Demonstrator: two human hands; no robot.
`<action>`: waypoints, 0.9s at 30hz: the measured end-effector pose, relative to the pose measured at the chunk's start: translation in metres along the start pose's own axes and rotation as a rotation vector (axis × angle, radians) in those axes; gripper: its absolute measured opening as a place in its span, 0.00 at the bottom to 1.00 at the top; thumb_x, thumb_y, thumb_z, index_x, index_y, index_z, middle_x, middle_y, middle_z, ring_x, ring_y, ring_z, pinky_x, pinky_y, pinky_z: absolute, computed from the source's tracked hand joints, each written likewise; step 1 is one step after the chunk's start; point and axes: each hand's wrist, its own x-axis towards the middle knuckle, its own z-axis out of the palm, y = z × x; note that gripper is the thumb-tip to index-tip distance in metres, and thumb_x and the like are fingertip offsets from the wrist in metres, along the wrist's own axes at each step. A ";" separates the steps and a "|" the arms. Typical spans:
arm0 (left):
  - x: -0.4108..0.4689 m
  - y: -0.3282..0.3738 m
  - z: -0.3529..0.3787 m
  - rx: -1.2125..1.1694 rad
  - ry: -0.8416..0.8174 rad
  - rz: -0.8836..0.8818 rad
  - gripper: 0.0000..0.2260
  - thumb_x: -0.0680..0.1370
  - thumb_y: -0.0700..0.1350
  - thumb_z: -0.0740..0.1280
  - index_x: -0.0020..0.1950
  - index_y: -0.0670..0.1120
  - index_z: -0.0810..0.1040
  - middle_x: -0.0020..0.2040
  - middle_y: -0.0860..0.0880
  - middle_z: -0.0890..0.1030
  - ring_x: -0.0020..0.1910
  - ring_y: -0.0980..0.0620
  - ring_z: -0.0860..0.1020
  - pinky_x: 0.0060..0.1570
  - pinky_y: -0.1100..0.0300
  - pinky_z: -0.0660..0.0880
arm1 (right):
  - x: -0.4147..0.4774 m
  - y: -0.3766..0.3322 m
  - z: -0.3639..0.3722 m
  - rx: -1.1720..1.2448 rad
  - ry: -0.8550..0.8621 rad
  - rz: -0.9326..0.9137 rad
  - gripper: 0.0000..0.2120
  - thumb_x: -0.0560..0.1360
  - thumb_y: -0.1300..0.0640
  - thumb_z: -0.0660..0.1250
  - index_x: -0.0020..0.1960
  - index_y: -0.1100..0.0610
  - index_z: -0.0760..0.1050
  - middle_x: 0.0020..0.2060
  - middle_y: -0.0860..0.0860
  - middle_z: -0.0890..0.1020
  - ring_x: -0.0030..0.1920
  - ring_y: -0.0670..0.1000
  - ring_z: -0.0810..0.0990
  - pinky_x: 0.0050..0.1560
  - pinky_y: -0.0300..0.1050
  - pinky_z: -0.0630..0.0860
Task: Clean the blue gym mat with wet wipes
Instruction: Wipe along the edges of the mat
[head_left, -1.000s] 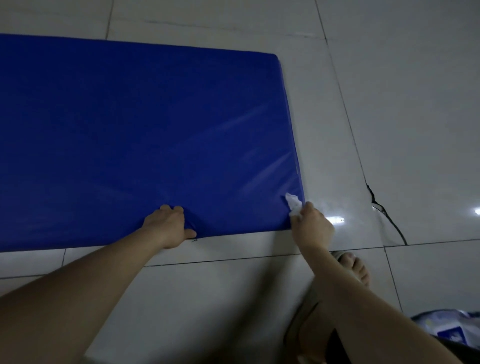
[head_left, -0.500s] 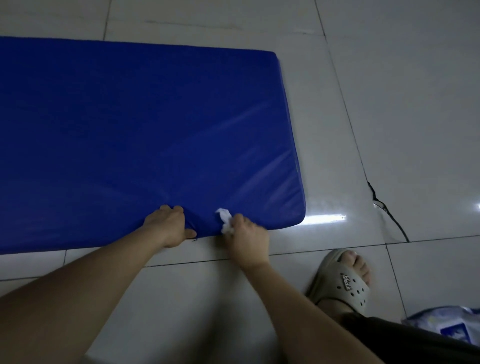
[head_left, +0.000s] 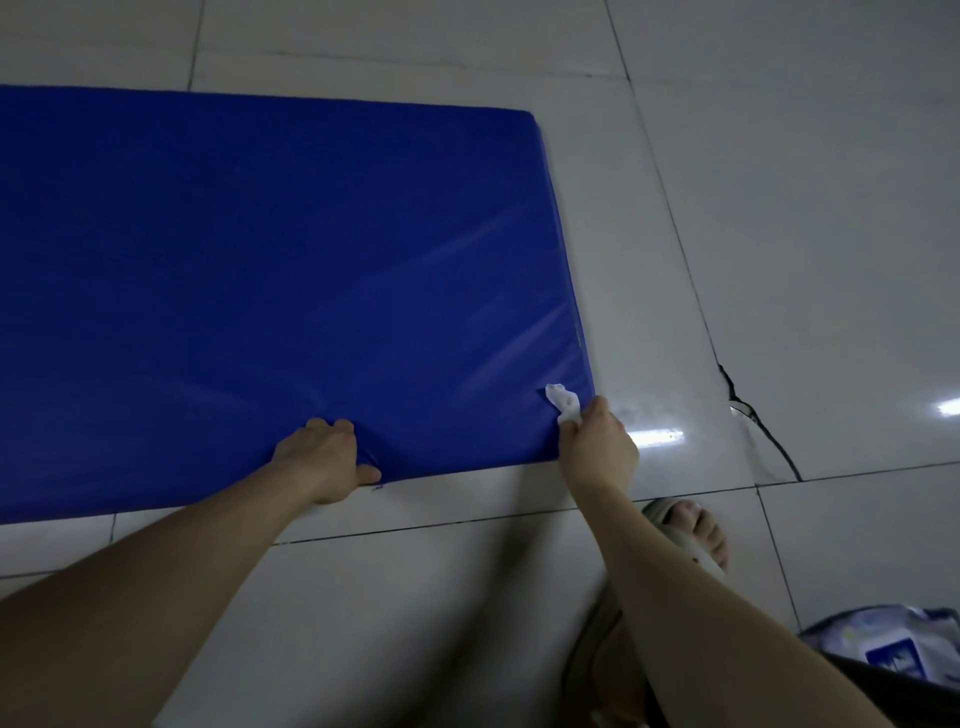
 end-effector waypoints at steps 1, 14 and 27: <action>0.000 0.001 0.000 0.002 0.002 0.000 0.34 0.78 0.68 0.62 0.74 0.46 0.63 0.68 0.43 0.69 0.63 0.44 0.73 0.61 0.52 0.74 | -0.005 -0.004 0.002 0.004 -0.003 0.004 0.09 0.81 0.48 0.60 0.51 0.53 0.69 0.43 0.50 0.81 0.38 0.51 0.79 0.41 0.50 0.78; 0.000 -0.001 0.002 -0.018 0.008 0.021 0.34 0.78 0.68 0.62 0.75 0.47 0.62 0.70 0.43 0.67 0.63 0.45 0.73 0.63 0.51 0.74 | 0.009 0.009 -0.007 -0.132 -0.040 -0.236 0.11 0.80 0.47 0.60 0.52 0.55 0.70 0.44 0.52 0.81 0.41 0.57 0.81 0.38 0.47 0.72; 0.002 -0.004 0.008 -0.026 0.053 0.027 0.32 0.78 0.68 0.62 0.73 0.47 0.64 0.67 0.44 0.69 0.62 0.46 0.73 0.61 0.52 0.75 | 0.038 -0.003 -0.005 0.316 -0.094 0.163 0.18 0.80 0.52 0.56 0.61 0.63 0.76 0.56 0.59 0.78 0.54 0.61 0.77 0.57 0.59 0.77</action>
